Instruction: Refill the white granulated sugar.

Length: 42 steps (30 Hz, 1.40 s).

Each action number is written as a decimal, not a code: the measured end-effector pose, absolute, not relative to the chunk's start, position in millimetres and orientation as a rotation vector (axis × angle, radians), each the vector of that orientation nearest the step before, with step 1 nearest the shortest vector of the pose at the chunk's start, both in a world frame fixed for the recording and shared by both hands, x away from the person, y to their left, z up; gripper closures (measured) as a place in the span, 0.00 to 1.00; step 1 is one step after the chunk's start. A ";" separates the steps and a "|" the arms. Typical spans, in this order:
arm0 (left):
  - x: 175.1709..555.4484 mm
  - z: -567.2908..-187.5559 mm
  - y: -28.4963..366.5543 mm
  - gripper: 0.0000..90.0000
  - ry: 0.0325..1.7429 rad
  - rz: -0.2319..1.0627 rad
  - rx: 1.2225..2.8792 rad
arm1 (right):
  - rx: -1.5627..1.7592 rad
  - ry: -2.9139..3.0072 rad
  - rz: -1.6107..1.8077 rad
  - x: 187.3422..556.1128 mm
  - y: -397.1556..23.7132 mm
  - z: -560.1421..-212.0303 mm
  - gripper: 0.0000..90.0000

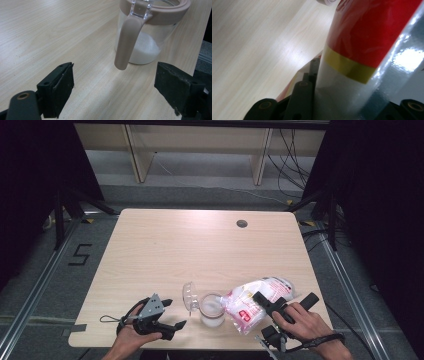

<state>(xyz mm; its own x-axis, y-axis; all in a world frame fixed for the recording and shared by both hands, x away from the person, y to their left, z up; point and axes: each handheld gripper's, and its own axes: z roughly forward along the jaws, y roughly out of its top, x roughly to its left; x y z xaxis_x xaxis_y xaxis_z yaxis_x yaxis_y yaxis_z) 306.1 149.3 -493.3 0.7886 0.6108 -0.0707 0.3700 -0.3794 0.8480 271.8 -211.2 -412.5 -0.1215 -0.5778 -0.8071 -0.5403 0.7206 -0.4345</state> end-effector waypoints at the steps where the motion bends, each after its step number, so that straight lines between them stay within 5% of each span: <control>1: 306.1 -493.1 149.2 0.17 0.733 0.313 2.012 | -0.887 1.775 -0.048 271.4 -211.0 -412.1 0.85; 11: 305.6 -492.9 148.8 0.17 0.733 0.302 2.000 | -0.860 1.763 0.011 274.5 -211.6 -399.6 0.85; 42: 307.0 -492.3 149.4 0.17 0.700 0.314 2.015 | -0.375 1.994 0.416 302.9 -224.3 -433.1 0.85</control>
